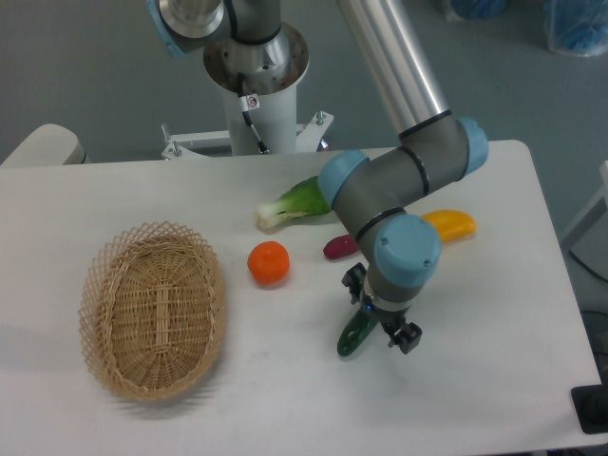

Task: Pick up the cucumber from the table
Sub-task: 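Lower the gripper down onto the green cucumber, then close the gripper around the cucumber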

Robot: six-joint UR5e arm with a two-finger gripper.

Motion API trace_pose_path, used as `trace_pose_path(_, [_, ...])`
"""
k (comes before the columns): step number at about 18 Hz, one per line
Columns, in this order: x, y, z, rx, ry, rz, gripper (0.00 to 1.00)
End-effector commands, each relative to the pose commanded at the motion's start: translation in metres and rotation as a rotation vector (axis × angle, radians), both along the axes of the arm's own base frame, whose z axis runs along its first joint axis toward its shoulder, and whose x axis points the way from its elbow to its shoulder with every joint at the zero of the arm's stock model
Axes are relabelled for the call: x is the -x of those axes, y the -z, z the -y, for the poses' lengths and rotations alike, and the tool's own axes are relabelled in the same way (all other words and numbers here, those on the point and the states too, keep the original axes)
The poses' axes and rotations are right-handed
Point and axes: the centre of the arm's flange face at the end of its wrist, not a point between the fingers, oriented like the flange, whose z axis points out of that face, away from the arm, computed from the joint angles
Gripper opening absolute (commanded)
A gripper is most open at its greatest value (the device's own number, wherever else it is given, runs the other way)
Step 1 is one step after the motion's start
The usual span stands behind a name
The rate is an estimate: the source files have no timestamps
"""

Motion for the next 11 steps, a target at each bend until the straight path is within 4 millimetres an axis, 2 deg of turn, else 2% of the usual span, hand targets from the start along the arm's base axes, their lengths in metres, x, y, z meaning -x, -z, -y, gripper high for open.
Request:
trace_pose_path(3, [-0.002, 0.009, 0.002, 0.010, 0.000, 0.013, 1.00])
trace_pose_path(6, [-0.006, 0.016, -0.006, 0.003, -0.020, -0.001, 1.00])
trace_pose_path(11, [-0.009, 0.020, -0.016, -0.009, -0.075, -0.022, 0.53])
